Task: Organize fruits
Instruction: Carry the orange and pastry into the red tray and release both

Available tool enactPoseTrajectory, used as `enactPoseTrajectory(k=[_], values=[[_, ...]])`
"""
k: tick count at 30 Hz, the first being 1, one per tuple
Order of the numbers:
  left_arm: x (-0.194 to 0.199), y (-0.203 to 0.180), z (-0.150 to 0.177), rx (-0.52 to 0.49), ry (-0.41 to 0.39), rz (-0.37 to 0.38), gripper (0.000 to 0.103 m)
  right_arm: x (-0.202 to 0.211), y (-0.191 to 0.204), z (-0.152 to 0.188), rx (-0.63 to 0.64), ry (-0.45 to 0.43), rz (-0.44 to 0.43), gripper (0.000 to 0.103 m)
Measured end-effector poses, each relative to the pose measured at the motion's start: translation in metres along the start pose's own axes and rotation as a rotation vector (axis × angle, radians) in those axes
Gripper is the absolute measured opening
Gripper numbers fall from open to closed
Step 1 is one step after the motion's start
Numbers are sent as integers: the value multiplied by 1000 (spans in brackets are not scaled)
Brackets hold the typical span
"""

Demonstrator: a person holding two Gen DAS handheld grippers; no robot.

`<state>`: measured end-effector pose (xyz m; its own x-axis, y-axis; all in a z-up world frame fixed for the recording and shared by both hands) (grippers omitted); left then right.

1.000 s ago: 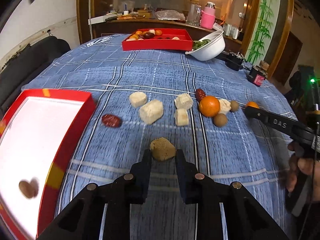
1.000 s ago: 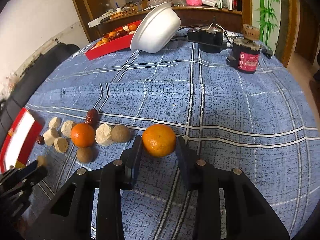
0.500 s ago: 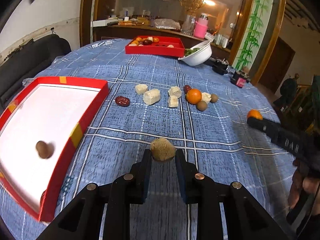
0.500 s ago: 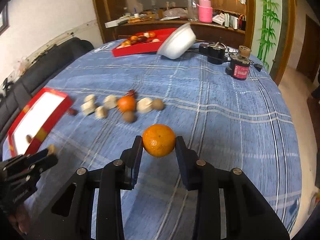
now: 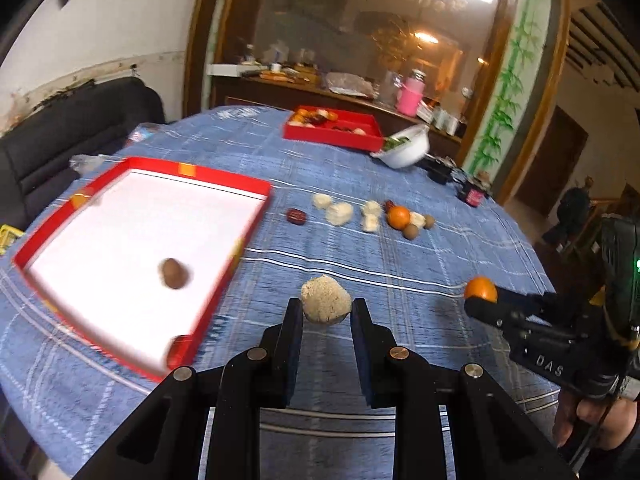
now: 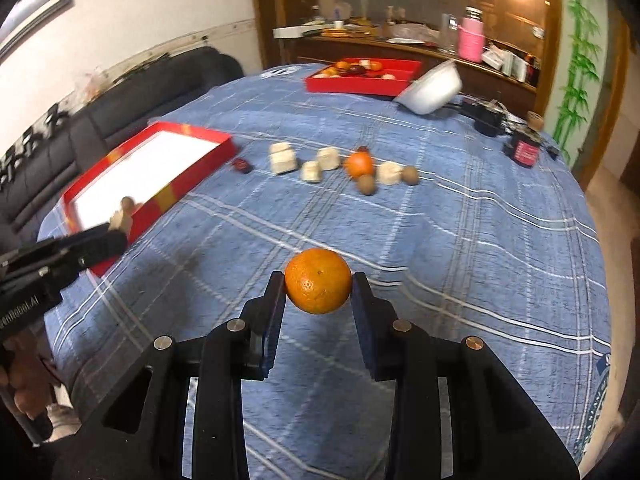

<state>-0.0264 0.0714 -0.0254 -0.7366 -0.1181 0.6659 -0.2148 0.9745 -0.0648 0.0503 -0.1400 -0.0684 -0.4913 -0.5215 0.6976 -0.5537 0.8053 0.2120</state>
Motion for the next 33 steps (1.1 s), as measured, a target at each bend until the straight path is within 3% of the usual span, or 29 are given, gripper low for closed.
enactPoseTrajectory(k=[14,21,33], values=[[-7,88,-7,149,-17,-191,23,-36,72,-16,111,26,-126,33],[-20,128,-9,230,11,-267,23,-53,105,-37,151,12,-180,33],[-45,150,-22,258,34,-334,23,-115,149,-86,155,3,-232,33]])
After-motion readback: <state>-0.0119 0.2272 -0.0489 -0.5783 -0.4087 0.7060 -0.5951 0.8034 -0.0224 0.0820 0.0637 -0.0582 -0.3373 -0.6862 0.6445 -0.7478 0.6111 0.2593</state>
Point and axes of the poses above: each gripper's, at about its wrist camera, not at the fingertips, and x roughly against the way its jaws point, y to its left, z to its underside, the point moved 2 cm from there along -x, roughly the way its jaws point, and after that the axes turned 12 degrees about -z, right-handed, at the moved point
